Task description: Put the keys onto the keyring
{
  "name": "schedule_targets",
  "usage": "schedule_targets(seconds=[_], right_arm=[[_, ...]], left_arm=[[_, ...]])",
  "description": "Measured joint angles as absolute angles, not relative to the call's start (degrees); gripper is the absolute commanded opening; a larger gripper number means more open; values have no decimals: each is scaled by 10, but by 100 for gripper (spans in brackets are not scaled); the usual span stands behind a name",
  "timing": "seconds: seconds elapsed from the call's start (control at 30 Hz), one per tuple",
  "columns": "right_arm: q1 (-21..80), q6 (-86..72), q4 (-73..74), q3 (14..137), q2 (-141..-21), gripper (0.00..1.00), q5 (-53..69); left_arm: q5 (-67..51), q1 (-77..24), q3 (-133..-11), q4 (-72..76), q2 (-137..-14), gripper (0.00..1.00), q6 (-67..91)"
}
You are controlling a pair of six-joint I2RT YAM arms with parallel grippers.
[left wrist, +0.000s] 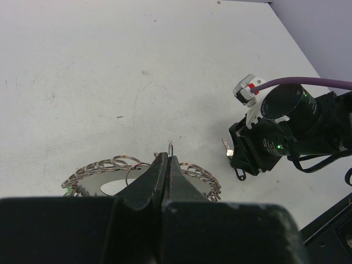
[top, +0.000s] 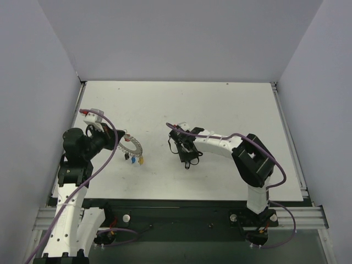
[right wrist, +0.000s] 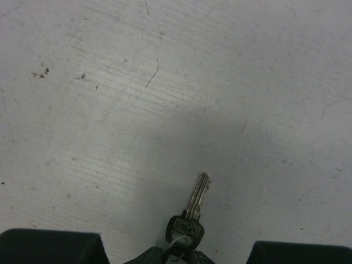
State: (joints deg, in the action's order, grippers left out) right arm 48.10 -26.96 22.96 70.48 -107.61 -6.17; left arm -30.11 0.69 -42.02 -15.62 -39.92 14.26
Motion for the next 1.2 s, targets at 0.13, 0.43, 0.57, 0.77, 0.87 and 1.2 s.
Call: schedule_targets(seconds=[0.13, 0.43, 0.57, 0.77, 0.87, 1.2], right_arm=[[481, -270, 223, 707, -1086, 20, -62], [481, -270, 213, 708, -1086, 0, -62], [481, -269, 209, 709, -1086, 0, -67], [481, -262, 206, 707, -1082, 0, -76], [481, -252, 202, 695, -1070, 0, -82], [481, -173, 129, 607, -910, 0, -65]], left_arm=[[-301, 7, -420, -156, -399, 0, 141], [-301, 7, -420, -156, -399, 0, 136], [-300, 7, -420, -156, -399, 0, 132], [-300, 7, -420, -156, -399, 0, 129], [-301, 7, -420, -156, -399, 0, 129], [-307, 7, -420, -156, -401, 0, 128]])
